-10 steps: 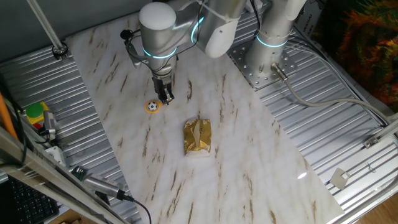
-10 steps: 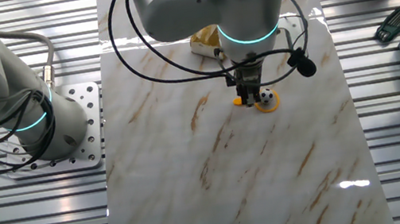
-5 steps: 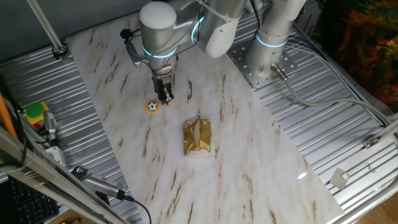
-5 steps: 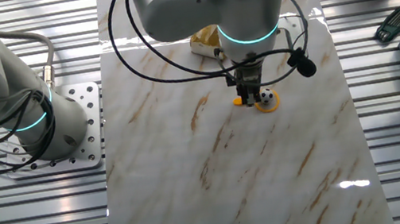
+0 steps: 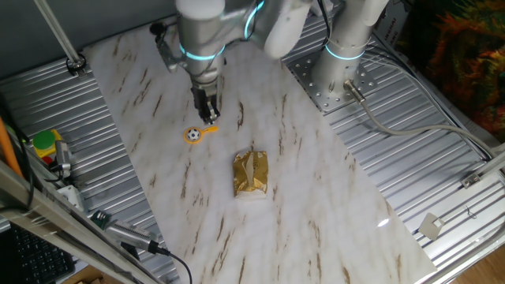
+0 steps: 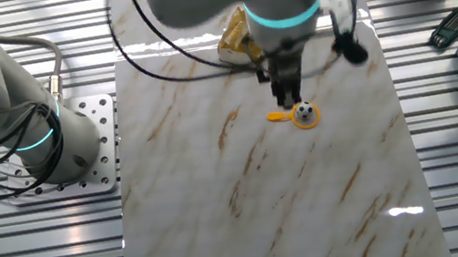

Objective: Attach the bubble ring to the ball

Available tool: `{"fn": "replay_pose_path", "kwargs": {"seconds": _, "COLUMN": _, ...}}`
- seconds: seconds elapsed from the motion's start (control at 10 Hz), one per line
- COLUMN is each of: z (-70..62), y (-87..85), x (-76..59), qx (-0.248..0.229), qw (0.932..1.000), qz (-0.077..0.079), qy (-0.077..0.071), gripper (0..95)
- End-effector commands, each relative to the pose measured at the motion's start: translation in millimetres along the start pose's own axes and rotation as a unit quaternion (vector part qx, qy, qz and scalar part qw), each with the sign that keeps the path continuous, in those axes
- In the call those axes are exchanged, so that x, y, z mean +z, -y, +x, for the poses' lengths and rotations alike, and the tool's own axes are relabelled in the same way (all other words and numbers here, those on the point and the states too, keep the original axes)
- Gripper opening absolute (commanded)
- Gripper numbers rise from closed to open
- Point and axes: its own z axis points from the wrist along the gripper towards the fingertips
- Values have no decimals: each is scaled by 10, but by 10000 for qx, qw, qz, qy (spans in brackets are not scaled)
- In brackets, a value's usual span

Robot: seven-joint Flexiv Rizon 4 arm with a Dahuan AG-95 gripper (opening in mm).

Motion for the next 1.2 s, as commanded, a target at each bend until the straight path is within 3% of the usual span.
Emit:
{"fn": "replay_pose_path", "kwargs": {"seconds": 0.1, "z": -120, "y": -41, "x": -279, "qx": 9, "qw": 9999, "qz": 127, "qy": -88, "gripper": 190}}
{"fn": "replay_pose_path", "kwargs": {"seconds": 0.2, "z": -186, "y": -51, "x": -333, "qx": -62, "qw": 9998, "qz": 162, "qy": -64, "gripper": 380}}
{"fn": "replay_pose_path", "kwargs": {"seconds": 0.5, "z": -200, "y": -66, "x": -367, "qx": -144, "qw": 9998, "qz": 129, "qy": 83, "gripper": 380}}
{"fn": "replay_pose_path", "kwargs": {"seconds": 1.2, "z": -203, "y": -67, "x": -370, "qx": -351, "qw": 9994, "qz": 59, "qy": -32, "gripper": 380}}
